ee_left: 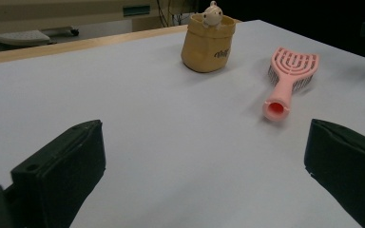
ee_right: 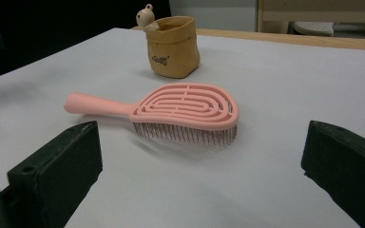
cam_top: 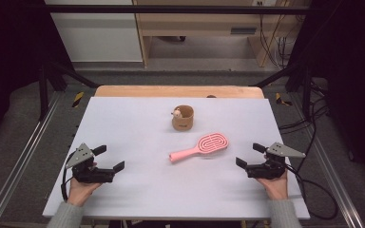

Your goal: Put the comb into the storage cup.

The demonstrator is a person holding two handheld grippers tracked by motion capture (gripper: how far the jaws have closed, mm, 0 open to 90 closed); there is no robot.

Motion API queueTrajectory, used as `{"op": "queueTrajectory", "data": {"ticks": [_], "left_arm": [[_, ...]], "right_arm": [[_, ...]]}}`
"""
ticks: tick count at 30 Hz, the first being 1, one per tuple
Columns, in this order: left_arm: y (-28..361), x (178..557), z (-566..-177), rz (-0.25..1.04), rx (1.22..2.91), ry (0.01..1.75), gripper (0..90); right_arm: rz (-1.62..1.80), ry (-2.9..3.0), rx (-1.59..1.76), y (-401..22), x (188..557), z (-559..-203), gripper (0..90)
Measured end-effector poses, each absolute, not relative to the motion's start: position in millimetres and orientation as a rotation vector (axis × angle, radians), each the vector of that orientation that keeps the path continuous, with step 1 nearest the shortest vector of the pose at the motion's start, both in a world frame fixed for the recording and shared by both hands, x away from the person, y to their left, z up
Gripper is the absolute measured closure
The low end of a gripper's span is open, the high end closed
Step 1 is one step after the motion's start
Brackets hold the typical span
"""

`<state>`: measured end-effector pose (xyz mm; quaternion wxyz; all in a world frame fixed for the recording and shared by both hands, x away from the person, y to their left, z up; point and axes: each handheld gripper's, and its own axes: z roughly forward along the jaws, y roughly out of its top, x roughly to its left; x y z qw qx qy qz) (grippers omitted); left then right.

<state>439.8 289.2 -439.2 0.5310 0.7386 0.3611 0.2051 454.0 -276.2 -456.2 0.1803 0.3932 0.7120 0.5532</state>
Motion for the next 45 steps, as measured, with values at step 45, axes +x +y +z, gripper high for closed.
{"op": "queueTrajectory", "data": {"ticks": [45], "left_arm": [[236,470,-413,0.464,1.838,0.881,3.7]], "right_arm": [[1.55,2.022,1.104,-276,455,-457,0.3]]}}
